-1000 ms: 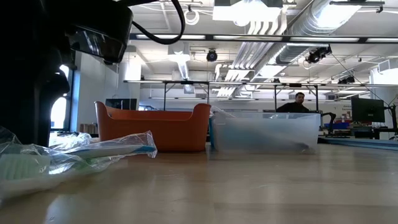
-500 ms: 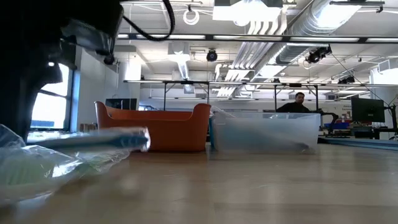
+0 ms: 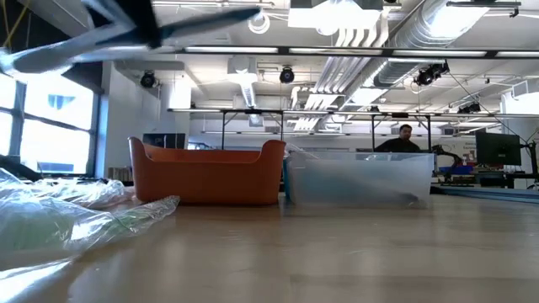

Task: Pick & Place Toothbrushes
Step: Put the blue toothbrush into the left blue bin

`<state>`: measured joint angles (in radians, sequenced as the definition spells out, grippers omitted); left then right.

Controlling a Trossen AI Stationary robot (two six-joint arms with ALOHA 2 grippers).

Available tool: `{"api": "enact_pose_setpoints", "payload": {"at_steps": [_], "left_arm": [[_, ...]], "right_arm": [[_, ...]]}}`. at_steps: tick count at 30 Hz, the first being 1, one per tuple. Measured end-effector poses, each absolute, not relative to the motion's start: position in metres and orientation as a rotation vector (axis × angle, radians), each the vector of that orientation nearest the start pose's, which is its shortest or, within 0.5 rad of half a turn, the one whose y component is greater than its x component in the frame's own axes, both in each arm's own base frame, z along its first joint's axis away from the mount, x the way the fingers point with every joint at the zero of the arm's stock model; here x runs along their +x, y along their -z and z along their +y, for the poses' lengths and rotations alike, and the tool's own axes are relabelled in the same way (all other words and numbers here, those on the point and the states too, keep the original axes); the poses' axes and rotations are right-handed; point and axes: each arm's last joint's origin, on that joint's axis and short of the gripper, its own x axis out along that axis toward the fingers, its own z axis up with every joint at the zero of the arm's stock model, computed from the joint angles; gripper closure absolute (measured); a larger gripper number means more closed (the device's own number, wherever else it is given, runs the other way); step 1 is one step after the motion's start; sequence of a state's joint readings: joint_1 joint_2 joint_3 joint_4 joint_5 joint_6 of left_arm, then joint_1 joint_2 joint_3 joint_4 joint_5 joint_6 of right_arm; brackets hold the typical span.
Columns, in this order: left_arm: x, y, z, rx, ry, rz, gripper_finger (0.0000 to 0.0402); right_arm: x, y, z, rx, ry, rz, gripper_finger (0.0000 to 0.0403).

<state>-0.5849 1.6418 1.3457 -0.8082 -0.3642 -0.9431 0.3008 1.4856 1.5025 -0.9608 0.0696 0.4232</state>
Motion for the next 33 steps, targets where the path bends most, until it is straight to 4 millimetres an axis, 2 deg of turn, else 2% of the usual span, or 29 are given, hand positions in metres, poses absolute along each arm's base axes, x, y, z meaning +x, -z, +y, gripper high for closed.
{"api": "enact_pose_setpoints", "payload": {"at_steps": [6, 11, 17, 22, 33], "left_arm": [[0.278, -0.305, -0.139, -0.284, -0.292, 0.821, 0.0386], [0.281, -0.320, -0.104, -0.232, -0.326, 0.785, 0.0387], [0.292, -0.323, -0.055, -0.175, -0.374, 0.814, 0.0387], [0.297, -0.323, -0.012, -0.167, -0.419, 0.840, 0.0387], [0.293, -0.326, 0.074, -0.152, -0.545, 0.831, 0.0387]], "right_arm": [[0.285, -0.352, 0.086, 0.237, 0.003, 0.955, 0.0401], [0.285, -0.352, 0.086, 0.235, 0.010, 0.952, 0.0401], [0.285, -0.352, 0.086, 0.233, 0.013, 0.951, 0.0401], [0.286, -0.353, 0.084, 0.199, 0.082, 0.925, 0.0401], [0.288, -0.353, 0.075, 0.195, 0.206, 0.885, 0.0401]]}}
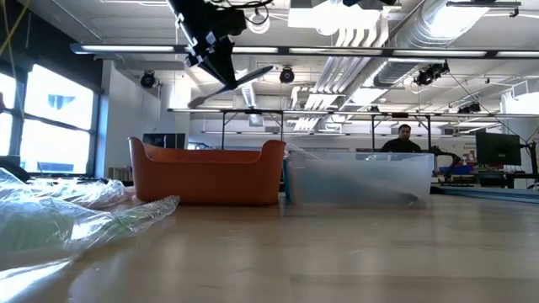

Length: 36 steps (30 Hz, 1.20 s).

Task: Pick & Place Toothbrushes
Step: Put the blue toothbrush into the left blue bin

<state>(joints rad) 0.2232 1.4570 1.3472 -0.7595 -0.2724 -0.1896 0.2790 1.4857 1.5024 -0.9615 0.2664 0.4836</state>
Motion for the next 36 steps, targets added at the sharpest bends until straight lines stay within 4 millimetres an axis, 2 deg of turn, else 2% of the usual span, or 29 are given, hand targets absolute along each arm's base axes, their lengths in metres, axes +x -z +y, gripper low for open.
{"api": "enact_pose_setpoints", "payload": {"at_steps": [7, 12, 25, 30, 36], "left_arm": [[0.288, -0.331, 0.110, -0.138, -0.608, 0.754, 0.0387], [0.294, -0.321, 0.124, -0.162, -0.615, 0.774, 0.0387], [0.330, -0.257, 0.138, -0.187, -0.609, 0.958, 0.0387], [0.335, -0.243, 0.141, -0.193, -0.615, 1.002, 0.0387], [0.337, -0.239, 0.142, -0.156, -0.597, 1.024, 0.0387]], "right_arm": [[0.290, -0.353, 0.066, 0.216, 0.260, 0.872, 0.0401], [0.291, -0.353, 0.062, 0.240, 0.282, 0.870, 0.0401], [0.291, -0.353, 0.061, 0.241, 0.292, 0.875, 0.0401], [0.291, -0.353, 0.061, 0.241, 0.292, 0.874, 0.0401], [0.291, -0.353, 0.061, 0.244, 0.290, 0.875, 0.0401]]}}
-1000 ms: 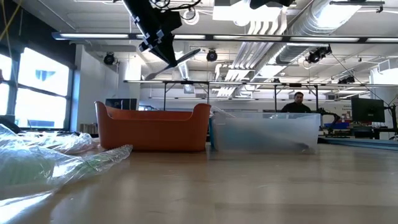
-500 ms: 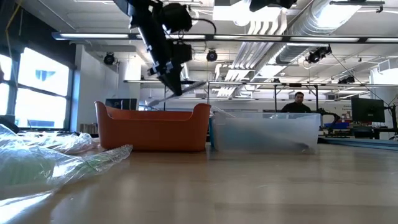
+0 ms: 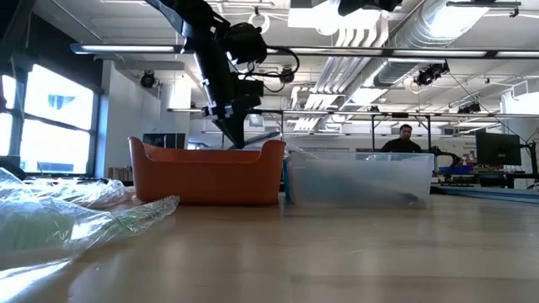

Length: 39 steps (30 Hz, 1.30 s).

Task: Pick & Place Toothbrushes
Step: Put the blue toothbrush into the left blue bin, then put the green toothbrush into the right blue bin

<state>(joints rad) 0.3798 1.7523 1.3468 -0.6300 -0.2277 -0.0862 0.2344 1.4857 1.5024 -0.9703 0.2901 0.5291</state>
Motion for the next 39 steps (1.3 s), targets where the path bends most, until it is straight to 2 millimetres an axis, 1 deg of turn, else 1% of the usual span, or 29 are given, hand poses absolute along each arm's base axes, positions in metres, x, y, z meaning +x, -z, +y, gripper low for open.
{"api": "enact_pose_setpoints", "payload": {"at_steps": [4, 8, 11, 14, 20, 23, 25, 29, 32, 35, 37, 39], "left_arm": [[0.336, -0.239, 0.141, -0.152, -0.596, 1.033, 0.0387], [0.333, -0.237, 0.140, -0.161, -0.598, 1.077, 0.0387], [0.331, -0.236, 0.139, -0.194, -0.616, 1.084, 0.0376], [0.330, -0.236, 0.139, -0.210, -0.622, 1.092, 0.0347], [0.332, -0.236, 0.139, -0.218, -0.610, 1.077, 0.0268], [0.333, -0.237, 0.139, -0.227, -0.614, 1.062, 0.0246], [0.333, -0.236, 0.139, -0.242, -0.622, 1.059, 0.0241], [0.331, -0.235, 0.134, -0.257, -0.585, 1.102, 0.0250], [0.328, -0.240, 0.120, -0.229, -0.557, 1.137, 0.0276], [0.324, -0.250, 0.106, -0.197, -0.537, 1.143, 0.0312], [0.323, -0.260, 0.095, -0.172, -0.521, 1.113, 0.0337], [0.318, -0.270, 0.080, -0.148, -0.485, 1.102, 0.0360]], "right_arm": [[0.291, -0.353, 0.061, 0.246, 0.291, 0.875, 0.0401], [0.291, -0.353, 0.061, 0.246, 0.291, 0.875, 0.0401], [0.291, -0.353, 0.061, 0.245, 0.291, 0.875, 0.0401], [0.291, -0.353, 0.061, 0.245, 0.291, 0.875, 0.0401], [0.291, -0.353, 0.061, 0.245, 0.290, 0.875, 0.0401], [0.291, -0.353, 0.061, 0.242, 0.289, 0.876, 0.0401], [0.291, -0.353, 0.061, 0.242, 0.289, 0.876, 0.0401], [0.291, -0.353, 0.061, 0.245, 0.283, 0.878, 0.0401], [0.290, -0.353, 0.061, 0.247, 0.279, 0.881, 0.0401], [0.290, -0.352, 0.062, 0.251, 0.269, 0.890, 0.0401], [0.290, -0.352, 0.062, 0.256, 0.260, 0.894, 0.0401], [0.290, -0.352, 0.062, 0.256, 0.260, 0.894, 0.0401]]}}
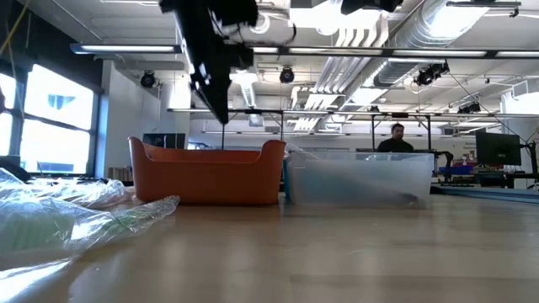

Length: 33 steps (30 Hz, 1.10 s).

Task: Pick & Place Toothbrushes
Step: Put the green toothbrush into the right blue bin

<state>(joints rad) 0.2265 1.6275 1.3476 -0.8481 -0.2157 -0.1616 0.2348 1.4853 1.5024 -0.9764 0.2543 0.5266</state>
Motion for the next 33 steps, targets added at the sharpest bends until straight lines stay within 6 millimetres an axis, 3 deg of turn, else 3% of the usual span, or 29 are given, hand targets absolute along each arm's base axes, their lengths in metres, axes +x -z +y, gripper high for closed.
{"api": "enact_pose_setpoints", "payload": {"at_steps": [5, 10, 18, 24, 33], "left_arm": [[0.306, -0.294, 0.034, -0.077, -0.361, 1.076, 0.0398], [0.292, -0.312, -0.002, -0.029, -0.259, 1.030, 0.0394], [0.283, -0.320, -0.052, -0.019, -0.134, 0.979, 0.0394], [0.276, -0.320, -0.079, -0.063, -0.091, 0.976, 0.0394], [0.269, -0.320, -0.101, -0.223, -0.130, 0.969, 0.0394]], "right_arm": [[0.290, -0.352, 0.062, 0.256, 0.257, 0.895, 0.0401], [0.290, -0.352, 0.062, 0.250, 0.253, 0.896, 0.0401], [0.290, -0.353, 0.062, 0.251, 0.251, 0.890, 0.0401], [0.291, -0.353, 0.063, 0.245, 0.216, 0.899, 0.0401], [0.297, -0.357, 0.066, 0.286, 0.151, 0.843, 0.0401]]}}
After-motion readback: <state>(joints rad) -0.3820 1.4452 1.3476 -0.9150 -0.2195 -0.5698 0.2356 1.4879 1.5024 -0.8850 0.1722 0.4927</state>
